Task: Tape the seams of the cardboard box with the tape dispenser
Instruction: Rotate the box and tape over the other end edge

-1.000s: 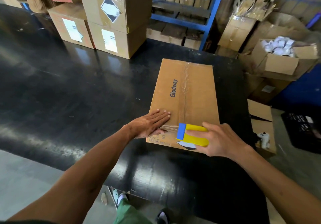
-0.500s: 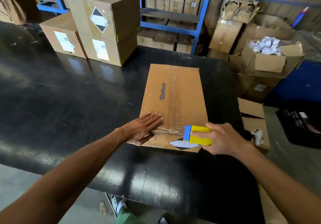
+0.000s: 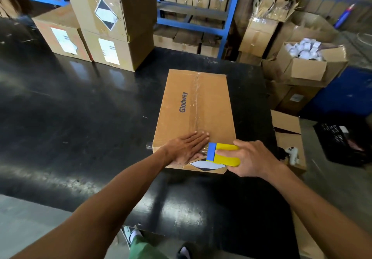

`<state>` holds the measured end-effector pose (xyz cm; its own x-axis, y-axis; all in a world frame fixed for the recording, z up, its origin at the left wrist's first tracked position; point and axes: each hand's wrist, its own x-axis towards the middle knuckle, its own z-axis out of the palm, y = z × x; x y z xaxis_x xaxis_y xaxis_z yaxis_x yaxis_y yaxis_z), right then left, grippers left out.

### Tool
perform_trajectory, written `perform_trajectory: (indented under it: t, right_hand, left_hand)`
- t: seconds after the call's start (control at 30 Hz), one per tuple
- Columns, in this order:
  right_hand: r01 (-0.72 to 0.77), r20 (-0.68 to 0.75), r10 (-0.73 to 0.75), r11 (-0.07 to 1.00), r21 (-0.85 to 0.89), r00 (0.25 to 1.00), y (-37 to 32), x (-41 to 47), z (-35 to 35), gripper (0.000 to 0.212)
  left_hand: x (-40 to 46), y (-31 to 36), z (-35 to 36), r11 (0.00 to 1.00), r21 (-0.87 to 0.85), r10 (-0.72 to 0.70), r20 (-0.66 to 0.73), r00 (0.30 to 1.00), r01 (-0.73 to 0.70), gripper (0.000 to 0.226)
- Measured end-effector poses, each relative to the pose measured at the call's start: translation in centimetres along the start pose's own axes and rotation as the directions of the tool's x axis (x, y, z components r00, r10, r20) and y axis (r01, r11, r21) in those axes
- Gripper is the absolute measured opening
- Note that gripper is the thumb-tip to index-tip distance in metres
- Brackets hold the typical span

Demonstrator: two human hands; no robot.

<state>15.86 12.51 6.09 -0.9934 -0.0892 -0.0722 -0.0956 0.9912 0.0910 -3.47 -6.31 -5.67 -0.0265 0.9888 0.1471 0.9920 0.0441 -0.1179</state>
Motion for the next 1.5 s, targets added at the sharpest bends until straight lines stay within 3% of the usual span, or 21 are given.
perform_trajectory:
  t: [0.3,0.63,0.77,0.93,1.5]
  right_hand:
    - [0.009,-0.082,-0.006,0.999,0.032,0.997,1.3,-2.1,-0.8,0.056]
    - [0.113,-0.164,-0.108,0.993,0.018,0.981,3.5,-4.7,1.5,0.080]
    - [0.150,-0.157,-0.148,0.989,0.000,0.976,4.0,-4.1,1.9,0.074]
    - [0.136,-0.117,-0.132,0.990,0.028,0.984,4.3,-3.6,1.7,0.057]
    - [0.117,-0.143,-0.122,0.992,-0.042,0.982,9.6,-8.2,2.9,0.059]
  left_hand:
    - [-0.7,-0.6,-0.7,1.000,0.014,0.021,-0.060,0.998,-0.020,0.066]
    - [-2.0,-1.1,-1.0,0.998,-0.004,0.065,-0.074,0.995,-0.066,0.065]
    - [0.2,-0.1,-1.3,0.987,0.068,0.149,-0.109,0.983,-0.142,0.067]
    - [3.7,2.2,-0.7,0.998,0.013,0.067,-0.082,0.994,-0.066,0.071]
    - [3.6,1.9,0.4,0.999,-0.024,0.042,-0.064,0.997,-0.044,0.070]
